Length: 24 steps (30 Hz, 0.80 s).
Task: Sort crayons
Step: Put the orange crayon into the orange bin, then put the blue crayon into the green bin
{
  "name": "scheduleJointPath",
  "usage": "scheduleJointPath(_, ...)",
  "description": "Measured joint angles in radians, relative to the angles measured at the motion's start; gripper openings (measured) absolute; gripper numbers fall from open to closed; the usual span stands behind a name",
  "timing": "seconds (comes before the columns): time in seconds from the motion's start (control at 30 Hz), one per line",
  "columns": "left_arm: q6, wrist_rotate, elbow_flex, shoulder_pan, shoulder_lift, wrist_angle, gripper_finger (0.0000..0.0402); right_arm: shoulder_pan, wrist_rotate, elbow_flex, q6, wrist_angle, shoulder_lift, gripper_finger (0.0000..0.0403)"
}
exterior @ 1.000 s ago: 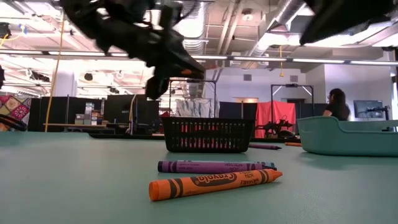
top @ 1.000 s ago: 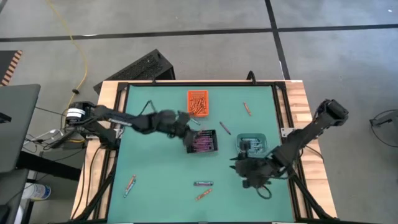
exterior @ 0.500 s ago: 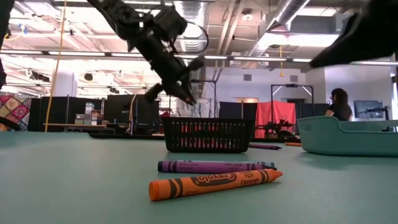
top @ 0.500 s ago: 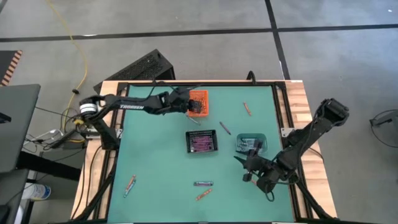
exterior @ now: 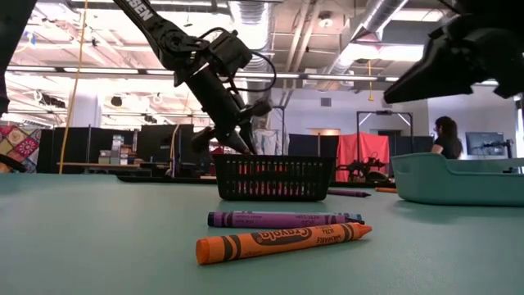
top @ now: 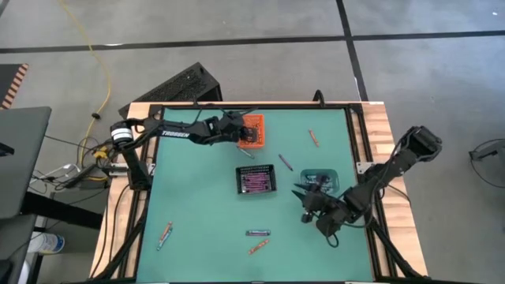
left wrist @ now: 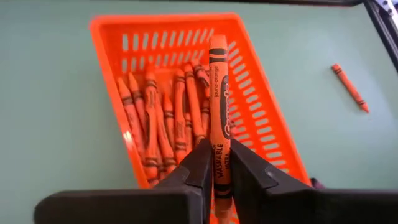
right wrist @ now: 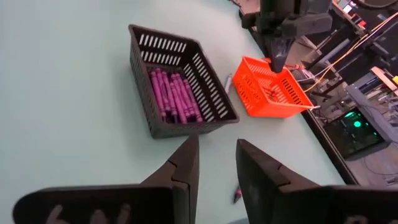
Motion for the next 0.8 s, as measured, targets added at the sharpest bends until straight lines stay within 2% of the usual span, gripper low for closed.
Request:
scheduleJointPath(0.23, 0.047, 0.001, 0.0, 0.0, -0.001, 0.001, 0.0101, -0.052, -0.008, 0.0, -0.105, 0.11, 0.0, 0.0105)
scheduleJointPath(0.47, 0.118, 0.043, 0.005, 0.018, -0.032, -0.018, 0.0165, -0.062, -0.009, 0.0, -0.114, 0.125, 0.0, 0.0105)
scheduleJointPath(0.67, 0.252, 0.036, 0.066, 0.043, -0.14, -0.137, 0.0178, -0.061, -0.009, 0.0, -0.114, 0.129, 0.0, 0.0105)
scheduleJointPath(0.8, 0.334, 0.038, 0.087, 0.019, -0.236, -0.208, 0.0178, -0.061, -0.009, 0.0, -0.114, 0.129, 0.0, 0.0105)
